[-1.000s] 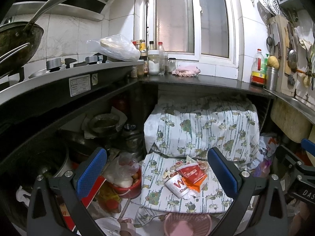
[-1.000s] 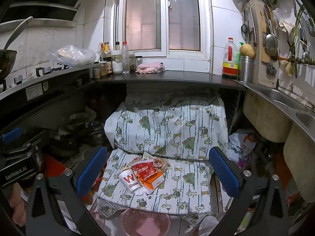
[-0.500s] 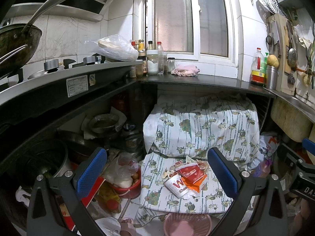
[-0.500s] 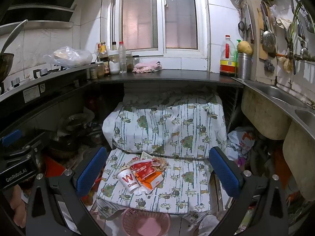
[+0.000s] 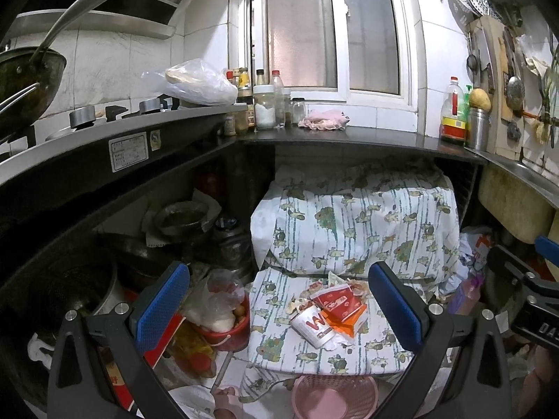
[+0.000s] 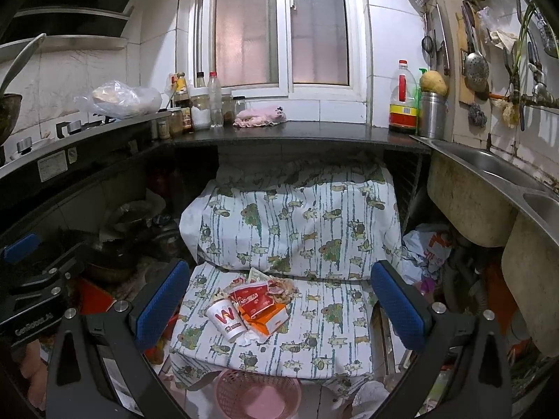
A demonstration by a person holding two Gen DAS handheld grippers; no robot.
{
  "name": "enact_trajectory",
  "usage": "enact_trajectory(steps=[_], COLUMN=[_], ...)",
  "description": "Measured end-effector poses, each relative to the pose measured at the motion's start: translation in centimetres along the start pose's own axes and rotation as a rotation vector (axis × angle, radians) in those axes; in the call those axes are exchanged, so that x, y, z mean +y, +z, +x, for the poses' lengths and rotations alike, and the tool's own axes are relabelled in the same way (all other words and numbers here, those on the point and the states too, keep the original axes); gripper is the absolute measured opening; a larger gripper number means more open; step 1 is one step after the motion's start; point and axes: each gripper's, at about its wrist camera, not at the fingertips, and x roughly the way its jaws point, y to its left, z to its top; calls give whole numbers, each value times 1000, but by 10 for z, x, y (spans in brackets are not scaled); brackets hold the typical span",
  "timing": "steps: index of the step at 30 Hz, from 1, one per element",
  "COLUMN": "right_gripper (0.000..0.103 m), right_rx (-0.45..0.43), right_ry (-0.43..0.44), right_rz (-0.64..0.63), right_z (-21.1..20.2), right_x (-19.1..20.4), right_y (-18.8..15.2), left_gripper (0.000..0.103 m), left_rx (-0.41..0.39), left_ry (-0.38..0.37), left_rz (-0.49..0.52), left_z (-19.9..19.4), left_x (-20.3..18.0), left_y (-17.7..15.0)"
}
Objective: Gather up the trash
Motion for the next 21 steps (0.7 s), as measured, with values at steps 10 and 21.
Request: enact_trajectory(steps=[10, 21], right_gripper=[103, 103], right_rx=[3, 10], right_ry=[0, -1], right_rz=[3, -1], right_z=[7, 8], right_x=[8, 10], right_y=[5, 4], left_gripper=[103, 103], left_rx=[2, 1], left_ry=[-5, 0], left_rz=[-20, -13], left_z=[0, 0], left_x=[8, 12], left_y=[4, 5])
